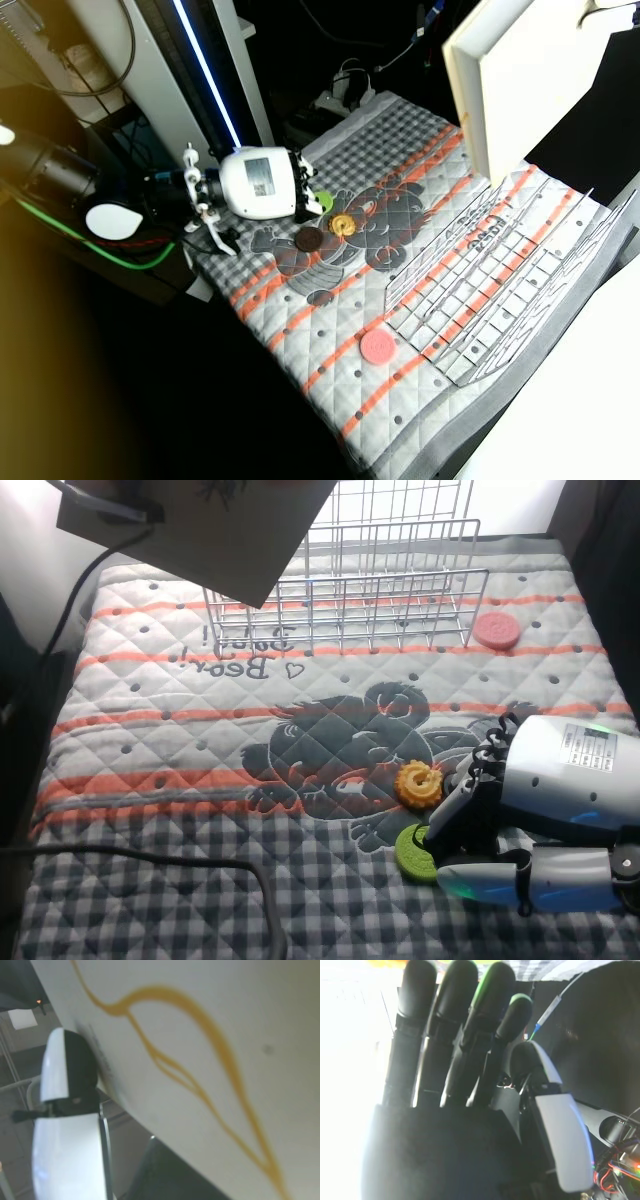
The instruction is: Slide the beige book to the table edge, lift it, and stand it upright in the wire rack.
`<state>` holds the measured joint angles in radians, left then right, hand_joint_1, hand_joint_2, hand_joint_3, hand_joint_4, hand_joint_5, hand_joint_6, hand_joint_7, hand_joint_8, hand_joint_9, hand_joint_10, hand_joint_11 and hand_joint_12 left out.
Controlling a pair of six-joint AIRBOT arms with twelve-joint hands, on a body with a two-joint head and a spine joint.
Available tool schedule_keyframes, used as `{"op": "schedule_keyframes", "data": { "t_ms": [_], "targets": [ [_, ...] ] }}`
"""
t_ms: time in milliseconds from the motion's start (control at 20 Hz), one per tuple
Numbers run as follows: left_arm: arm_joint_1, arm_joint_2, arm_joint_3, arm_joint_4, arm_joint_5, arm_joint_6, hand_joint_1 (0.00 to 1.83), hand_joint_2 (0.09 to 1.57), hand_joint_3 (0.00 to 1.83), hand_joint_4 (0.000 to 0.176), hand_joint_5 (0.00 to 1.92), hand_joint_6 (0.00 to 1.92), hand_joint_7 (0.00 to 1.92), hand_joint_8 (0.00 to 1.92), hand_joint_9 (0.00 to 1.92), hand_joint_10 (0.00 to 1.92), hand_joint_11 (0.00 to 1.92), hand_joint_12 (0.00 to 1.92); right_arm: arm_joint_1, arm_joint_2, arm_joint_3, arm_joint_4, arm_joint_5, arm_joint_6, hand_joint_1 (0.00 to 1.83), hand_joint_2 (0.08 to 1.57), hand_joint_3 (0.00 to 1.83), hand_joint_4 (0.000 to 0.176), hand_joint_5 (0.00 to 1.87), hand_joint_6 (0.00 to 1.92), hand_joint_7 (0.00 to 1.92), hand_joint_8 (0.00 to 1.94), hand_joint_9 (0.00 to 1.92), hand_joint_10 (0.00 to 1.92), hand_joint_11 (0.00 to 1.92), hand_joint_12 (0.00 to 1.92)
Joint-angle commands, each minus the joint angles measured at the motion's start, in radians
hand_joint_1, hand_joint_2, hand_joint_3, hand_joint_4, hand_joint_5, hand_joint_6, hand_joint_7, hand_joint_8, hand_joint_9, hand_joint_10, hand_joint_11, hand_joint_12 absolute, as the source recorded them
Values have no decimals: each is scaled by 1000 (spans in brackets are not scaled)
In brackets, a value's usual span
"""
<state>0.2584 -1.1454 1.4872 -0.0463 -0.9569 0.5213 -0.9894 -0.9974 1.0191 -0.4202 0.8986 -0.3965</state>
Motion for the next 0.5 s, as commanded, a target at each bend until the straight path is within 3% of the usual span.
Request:
{"op": "schedule_keyframes", "data": {
  "t_ms": [0, 100, 150, 200, 400, 450],
  "targets": [
    [3, 2, 4, -47, -136, -13, 1391, 1075, 0, 0, 941, 959, 1044, 716, 1121, 1008, 1190, 857, 3, -5, -7, 23, 114, 10, 396, 1403, 0, 0, 1036, 1016, 1503, 170, 1201, 923, 979, 1240],
    [23, -4, 5, -76, -161, -12, 1393, 1073, 0, 0, 946, 942, 1047, 723, 1128, 994, 1180, 849, 0, -5, -8, 24, 114, 11, 400, 1406, 0, 0, 1080, 844, 1466, 122, 1236, 722, 988, 1161],
    [31, -7, 5, -88, -169, -11, 1396, 1063, 0, 0, 973, 863, 1083, 704, 1131, 986, 1163, 881, -2, -6, -8, 24, 114, 11, 423, 1406, 0, 0, 1084, 830, 1488, 124, 1259, 724, 994, 1165],
    [37, -10, 7, -97, -176, -10, 1396, 1059, 1, 0, 984, 818, 1098, 710, 1127, 987, 1136, 935, -4, -7, -8, 25, 114, 12, 435, 1404, 0, 0, 1072, 856, 1489, 163, 1214, 889, 990, 1242],
    [52, -33, 15, -128, -204, -13, 1393, 1064, 1, 0, 941, 897, 1111, 668, 1127, 973, 1113, 953, -5, -13, -8, 26, 114, 12, 436, 1400, 0, 0, 1093, 767, 1454, 173, 1204, 805, 971, 1171],
    [53, -38, 19, -129, -204, -17, 1394, 1062, 0, 0, 958, 884, 1110, 664, 1131, 965, 1114, 962, -5, -14, -8, 26, 116, 12, 442, 1398, 0, 0, 1064, 867, 1431, 278, 1188, 904, 964, 1223]
  ]
}}
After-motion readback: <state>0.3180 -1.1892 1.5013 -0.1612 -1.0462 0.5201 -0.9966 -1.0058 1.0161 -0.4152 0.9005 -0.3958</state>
